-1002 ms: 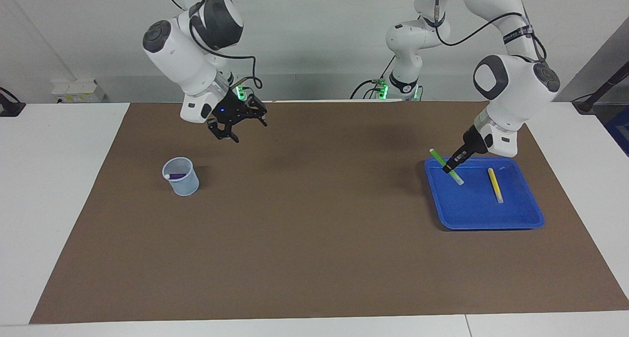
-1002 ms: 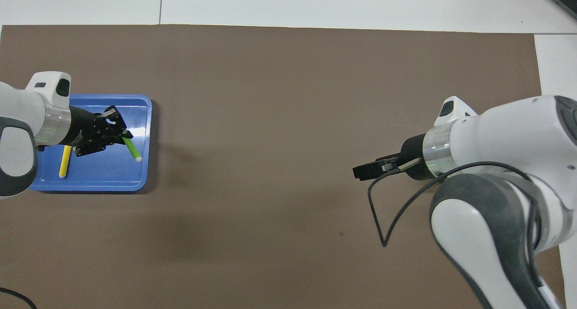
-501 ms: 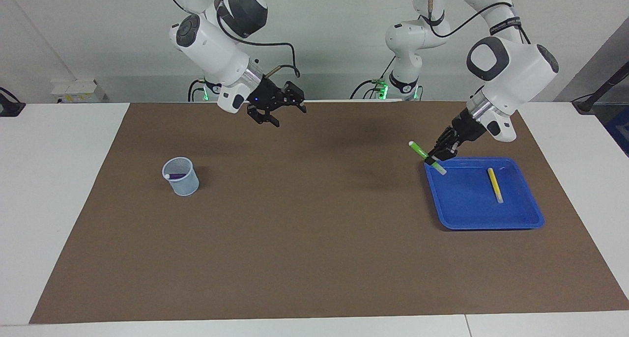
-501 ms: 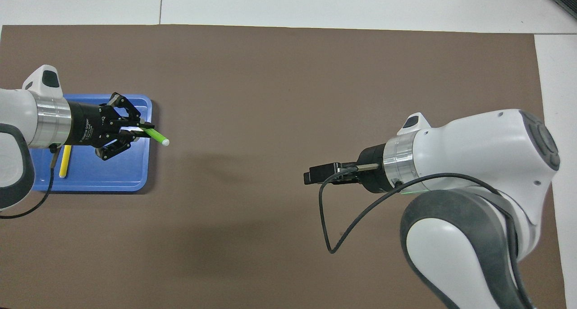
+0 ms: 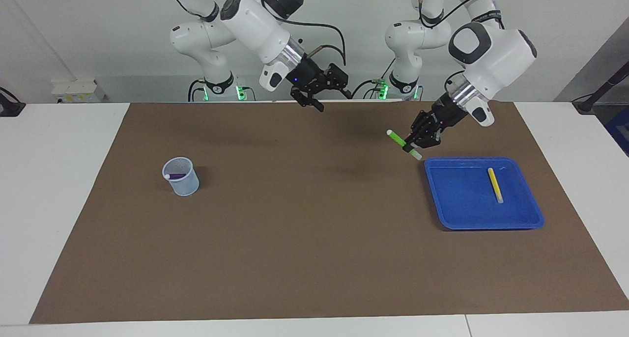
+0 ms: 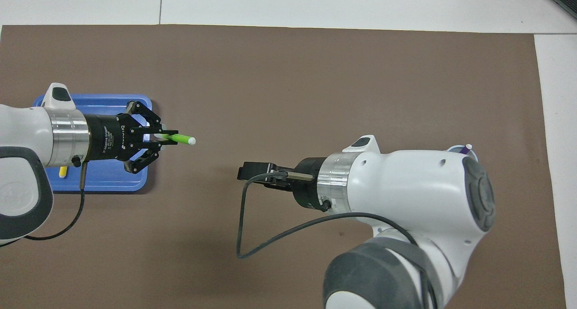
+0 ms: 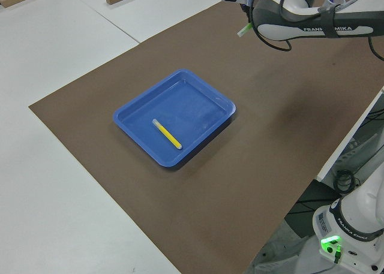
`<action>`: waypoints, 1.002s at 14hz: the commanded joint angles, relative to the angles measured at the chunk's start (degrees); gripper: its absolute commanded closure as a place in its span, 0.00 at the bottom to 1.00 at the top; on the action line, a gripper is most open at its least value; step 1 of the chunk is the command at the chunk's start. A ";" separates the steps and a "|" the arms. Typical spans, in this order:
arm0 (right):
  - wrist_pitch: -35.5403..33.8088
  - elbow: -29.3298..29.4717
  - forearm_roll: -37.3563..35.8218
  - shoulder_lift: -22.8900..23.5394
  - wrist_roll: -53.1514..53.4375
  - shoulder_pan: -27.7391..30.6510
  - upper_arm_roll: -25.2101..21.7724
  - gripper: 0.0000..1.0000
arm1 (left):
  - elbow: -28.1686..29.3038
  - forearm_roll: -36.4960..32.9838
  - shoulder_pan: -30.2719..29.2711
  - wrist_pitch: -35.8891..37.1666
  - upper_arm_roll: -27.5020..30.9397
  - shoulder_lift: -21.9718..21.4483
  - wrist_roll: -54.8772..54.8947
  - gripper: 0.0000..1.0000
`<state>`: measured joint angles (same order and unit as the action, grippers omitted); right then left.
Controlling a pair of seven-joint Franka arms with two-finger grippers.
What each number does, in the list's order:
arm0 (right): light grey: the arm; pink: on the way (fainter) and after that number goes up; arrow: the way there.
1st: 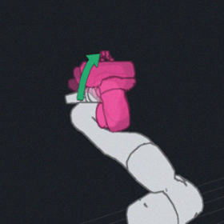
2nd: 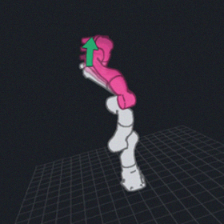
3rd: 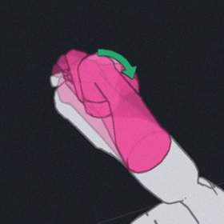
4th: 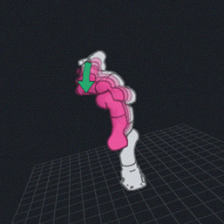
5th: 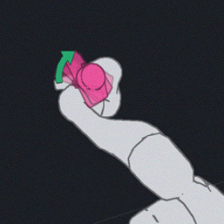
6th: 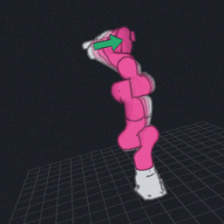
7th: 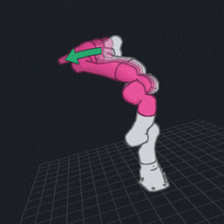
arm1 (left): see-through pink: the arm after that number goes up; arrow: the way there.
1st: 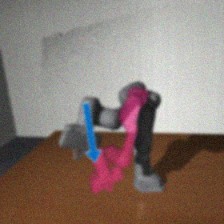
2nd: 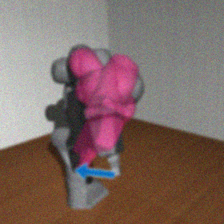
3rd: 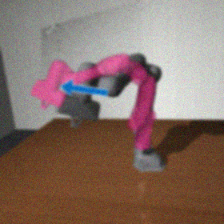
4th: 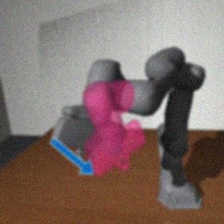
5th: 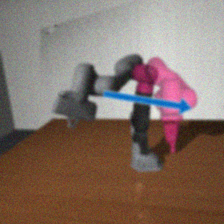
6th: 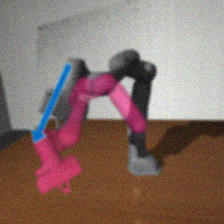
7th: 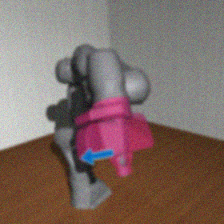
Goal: Transfer and insert pens with both arms
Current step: 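Grasp the green pen with the right gripper from the left gripper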
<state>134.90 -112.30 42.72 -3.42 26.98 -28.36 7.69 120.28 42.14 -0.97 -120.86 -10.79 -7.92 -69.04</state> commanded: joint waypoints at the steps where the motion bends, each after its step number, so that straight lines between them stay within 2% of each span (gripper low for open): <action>1: 9.03 2.69 1.49 4.28 5.69 -4.75 -0.30 0.00 | 5.22 2.68 3.24 -3.32 0.69 -5.34 -8.01 1.00; 5: 11.96 7.61 1.22 9.91 9.23 -6.00 -0.22 0.00 | 7.24 2.68 7.64 -9.03 0.69 -6.32 -19.01 1.00; 8: 12.84 7.89 1.14 10.97 8.01 -6.01 -0.22 0.00 | 8.92 2.68 8.52 -10.01 0.69 -7.72 -20.25 1.00; 10: 12.93 9.20 1.49 11.33 8.18 -5.30 -0.30 0.10 | 10.23 2.77 8.79 -10.09 0.60 -8.86 -20.60 1.00; 14: 14.41 11.31 1.40 14.40 8.00 -4.86 -0.30 0.21 | 10.85 2.77 9.05 -10.00 0.69 -10.10 -20.78 1.00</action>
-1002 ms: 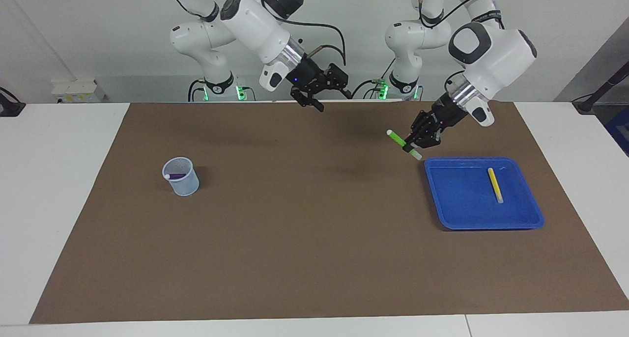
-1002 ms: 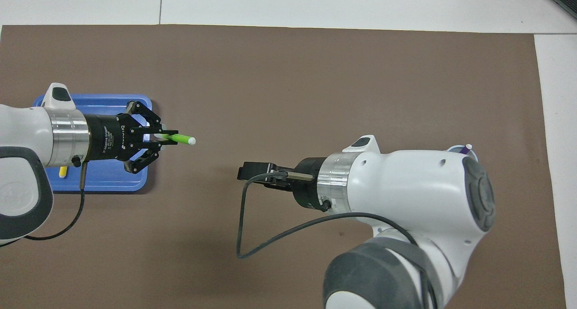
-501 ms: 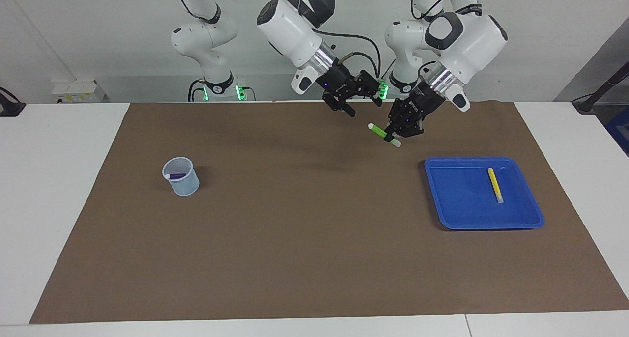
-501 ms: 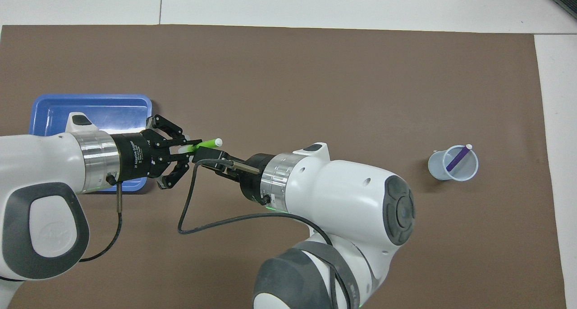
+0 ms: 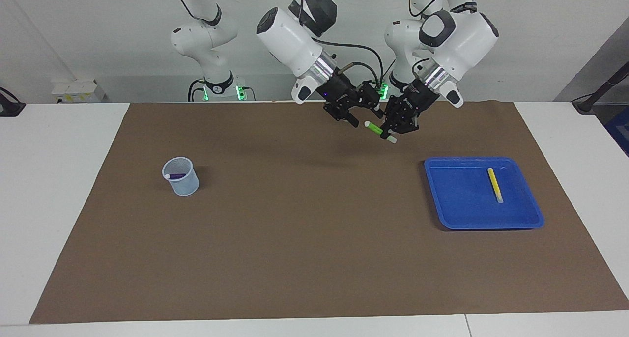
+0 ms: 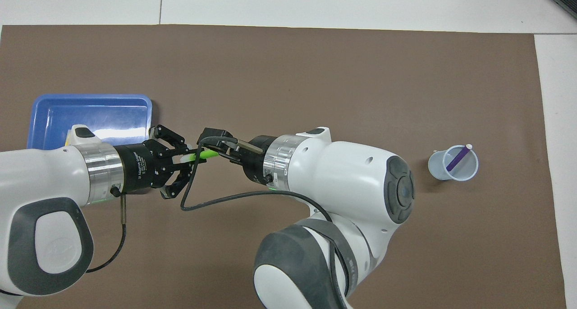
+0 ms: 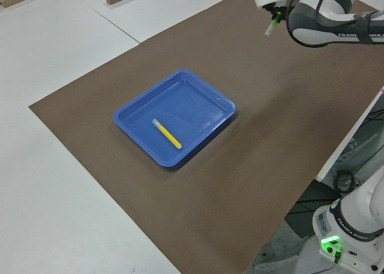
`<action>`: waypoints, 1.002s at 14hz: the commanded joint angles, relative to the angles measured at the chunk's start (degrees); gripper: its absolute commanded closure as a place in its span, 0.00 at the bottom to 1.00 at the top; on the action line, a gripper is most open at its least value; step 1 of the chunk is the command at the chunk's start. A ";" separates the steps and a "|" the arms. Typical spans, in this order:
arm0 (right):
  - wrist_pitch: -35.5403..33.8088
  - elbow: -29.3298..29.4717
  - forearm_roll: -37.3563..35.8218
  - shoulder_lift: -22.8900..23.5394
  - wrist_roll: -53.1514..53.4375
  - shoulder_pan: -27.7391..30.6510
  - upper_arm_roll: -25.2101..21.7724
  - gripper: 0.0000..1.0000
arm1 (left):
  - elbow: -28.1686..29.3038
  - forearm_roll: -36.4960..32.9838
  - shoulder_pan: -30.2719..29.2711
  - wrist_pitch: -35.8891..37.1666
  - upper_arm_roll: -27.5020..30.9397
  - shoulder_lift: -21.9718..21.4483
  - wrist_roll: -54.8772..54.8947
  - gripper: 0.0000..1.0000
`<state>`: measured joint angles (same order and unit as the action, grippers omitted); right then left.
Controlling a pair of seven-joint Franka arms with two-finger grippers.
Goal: Transfer and insert pens with both arms
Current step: 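Grasp the green pen with the right gripper from the left gripper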
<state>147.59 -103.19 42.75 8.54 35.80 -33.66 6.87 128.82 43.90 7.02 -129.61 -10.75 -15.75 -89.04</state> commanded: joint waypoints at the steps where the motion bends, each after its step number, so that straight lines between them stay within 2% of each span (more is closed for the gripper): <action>1: 2.78 2.12 1.37 2.71 -0.73 -0.25 0.51 0.22 | 2.31 1.02 1.06 -1.17 0.64 -2.61 -0.79 1.00; 8: 3.15 2.29 1.28 3.15 -0.12 -1.93 0.51 0.24 | 2.57 1.02 1.06 -1.17 0.64 -3.14 -1.49 1.00; 11: 3.06 2.03 1.28 3.15 -0.20 -2.02 0.51 0.28 | 2.57 0.93 1.06 -1.09 0.64 -3.32 -1.93 1.00; 14: 2.88 1.77 1.28 3.15 -0.64 -2.28 0.51 0.43 | 2.57 0.93 1.06 -1.00 0.64 -3.32 -1.93 1.00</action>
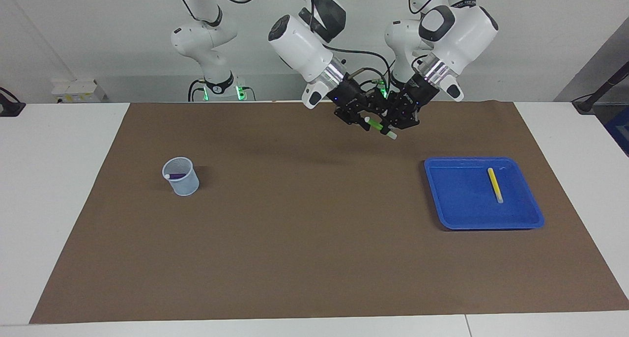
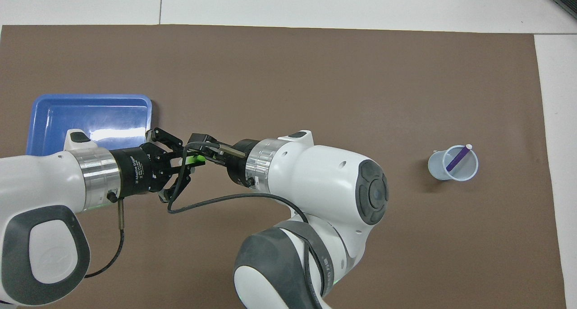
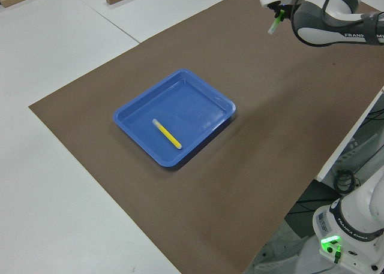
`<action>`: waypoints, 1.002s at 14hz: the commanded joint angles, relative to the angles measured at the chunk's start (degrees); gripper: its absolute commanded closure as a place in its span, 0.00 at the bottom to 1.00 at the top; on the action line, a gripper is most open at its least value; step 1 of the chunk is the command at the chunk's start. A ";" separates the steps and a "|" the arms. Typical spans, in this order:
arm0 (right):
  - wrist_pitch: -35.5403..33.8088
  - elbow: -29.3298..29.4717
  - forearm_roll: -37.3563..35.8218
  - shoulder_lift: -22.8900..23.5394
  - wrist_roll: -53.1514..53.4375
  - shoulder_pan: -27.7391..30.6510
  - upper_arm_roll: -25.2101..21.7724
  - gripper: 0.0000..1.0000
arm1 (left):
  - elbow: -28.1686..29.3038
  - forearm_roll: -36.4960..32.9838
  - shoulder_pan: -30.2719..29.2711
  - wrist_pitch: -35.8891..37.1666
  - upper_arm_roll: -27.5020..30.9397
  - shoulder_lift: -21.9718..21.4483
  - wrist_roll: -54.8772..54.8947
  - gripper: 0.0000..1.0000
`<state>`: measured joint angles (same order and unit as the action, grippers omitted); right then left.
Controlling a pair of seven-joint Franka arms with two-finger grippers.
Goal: Transfer and insert pens with both arms
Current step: 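Grasp the green pen with the right gripper from the left gripper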
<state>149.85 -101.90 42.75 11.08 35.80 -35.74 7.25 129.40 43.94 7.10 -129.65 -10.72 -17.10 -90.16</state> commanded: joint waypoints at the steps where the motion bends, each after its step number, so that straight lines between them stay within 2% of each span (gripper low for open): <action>1: 0.44 0.39 1.28 0.61 -0.73 -0.21 0.13 0.49 | 2.00 0.98 0.98 -0.95 0.61 -1.97 -0.81 1.00; 4: 0.18 0.30 1.28 0.70 -0.82 -0.03 0.13 0.73 | 2.00 0.89 0.98 -0.78 0.61 -1.97 -0.81 1.00; 6: 0.18 0.39 1.28 0.70 -0.82 -0.03 0.13 1.00 | 2.00 0.89 0.90 -0.78 0.61 -1.97 -0.81 1.00; 13: 0.00 0.30 1.37 0.70 -0.82 0.67 0.13 1.00 | 2.00 0.89 0.98 -1.12 0.61 -2.32 -1.51 1.00; 14: 0.09 0.39 1.46 0.70 -0.82 0.67 0.13 1.00 | 2.00 0.89 0.98 -1.13 0.61 -2.32 -1.08 0.89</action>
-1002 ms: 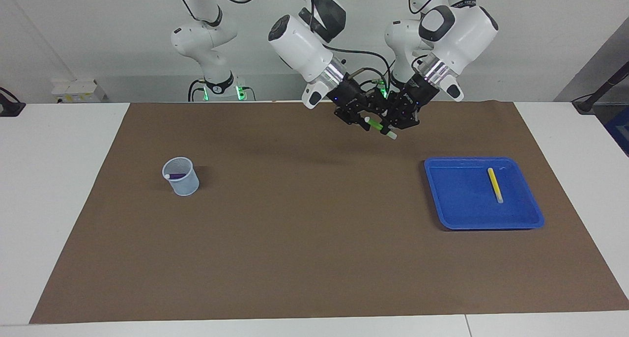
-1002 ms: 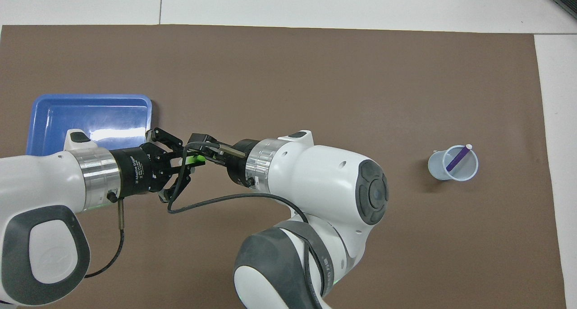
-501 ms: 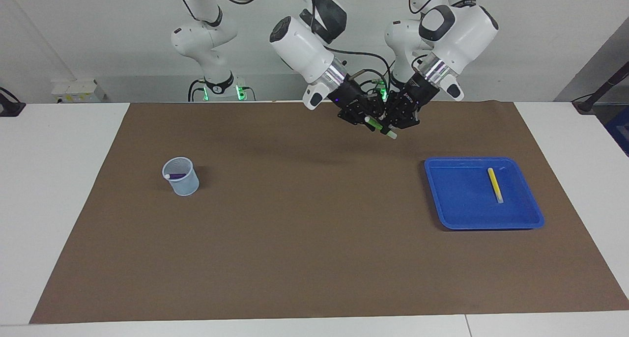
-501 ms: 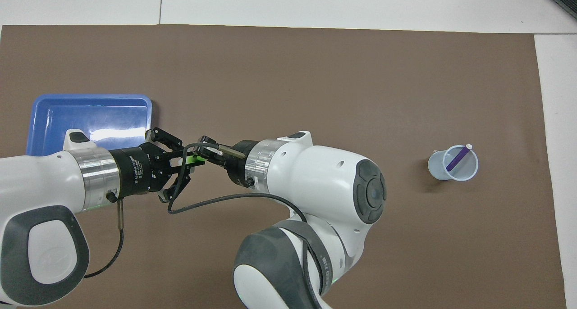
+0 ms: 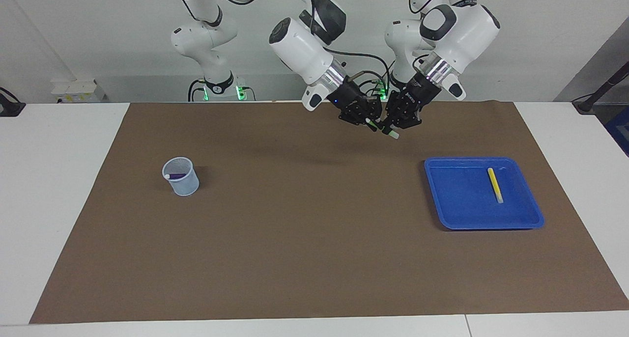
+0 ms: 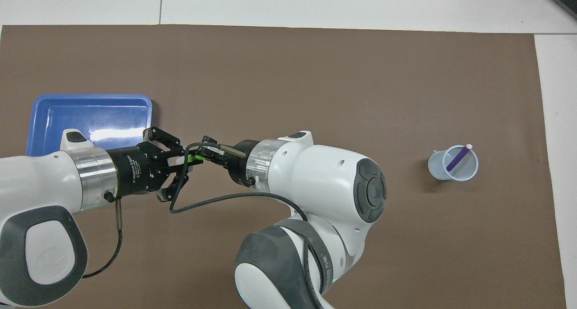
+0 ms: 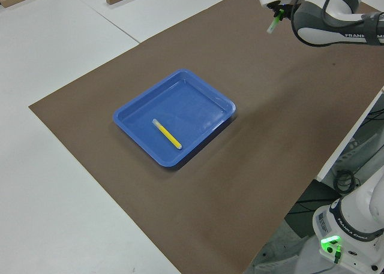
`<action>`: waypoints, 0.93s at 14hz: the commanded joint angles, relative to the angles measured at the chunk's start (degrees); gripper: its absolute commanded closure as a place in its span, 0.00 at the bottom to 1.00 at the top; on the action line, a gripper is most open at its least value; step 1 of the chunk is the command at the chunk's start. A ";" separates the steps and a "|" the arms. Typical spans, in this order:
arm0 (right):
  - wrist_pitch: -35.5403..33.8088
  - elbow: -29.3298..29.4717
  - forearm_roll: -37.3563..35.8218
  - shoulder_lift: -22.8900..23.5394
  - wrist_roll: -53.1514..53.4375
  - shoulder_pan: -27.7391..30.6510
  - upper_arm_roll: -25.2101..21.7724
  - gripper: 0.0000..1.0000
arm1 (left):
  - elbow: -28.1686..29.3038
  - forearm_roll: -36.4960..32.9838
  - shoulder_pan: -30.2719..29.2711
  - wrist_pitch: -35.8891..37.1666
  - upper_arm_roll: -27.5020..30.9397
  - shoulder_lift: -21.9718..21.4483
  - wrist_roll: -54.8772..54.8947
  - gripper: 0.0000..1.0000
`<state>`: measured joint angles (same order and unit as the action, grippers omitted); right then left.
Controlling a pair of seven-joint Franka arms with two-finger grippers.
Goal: Transfer and insert pens with both arms
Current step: 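Carry the green pen with the right gripper to the white cup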
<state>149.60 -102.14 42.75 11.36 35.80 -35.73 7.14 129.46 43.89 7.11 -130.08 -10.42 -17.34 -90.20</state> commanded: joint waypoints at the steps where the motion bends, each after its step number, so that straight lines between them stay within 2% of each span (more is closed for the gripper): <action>1: 0.25 0.54 1.37 0.42 -0.82 0.66 0.24 1.00 | 1.93 0.93 0.98 -0.97 0.40 -2.08 -1.03 0.55; 2: 0.08 0.54 1.37 0.42 -0.90 0.66 0.24 1.00 | 1.93 0.93 0.98 -1.67 0.31 -2.08 -1.03 0.40; 4: -1.58 0.37 0.67 0.24 -3.96 0.66 0.24 1.00 | 1.93 0.93 0.98 -1.85 0.31 -2.08 -0.94 0.39; 7: -11.58 -0.77 -1.78 -0.81 -13.53 4.42 -0.29 1.00 | 1.93 0.67 0.98 -1.24 0.40 -2.17 3.24 0.40; 11: -24.42 -0.60 -18.54 -1.95 -18.45 9.26 -0.03 1.00 | 2.20 0.58 -2.69 3.40 0.66 -2.70 18.01 0.41; 13: -30.74 -0.52 -23.13 -3.27 -23.82 10.76 -0.29 1.00 | 2.11 -0.38 -5.60 7.62 0.75 -3.05 26.35 0.41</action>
<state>123.56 -102.04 23.55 10.35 16.38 -26.57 6.38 129.64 43.80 4.36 -126.46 -9.89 -17.71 -71.41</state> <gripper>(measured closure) 0.815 0.396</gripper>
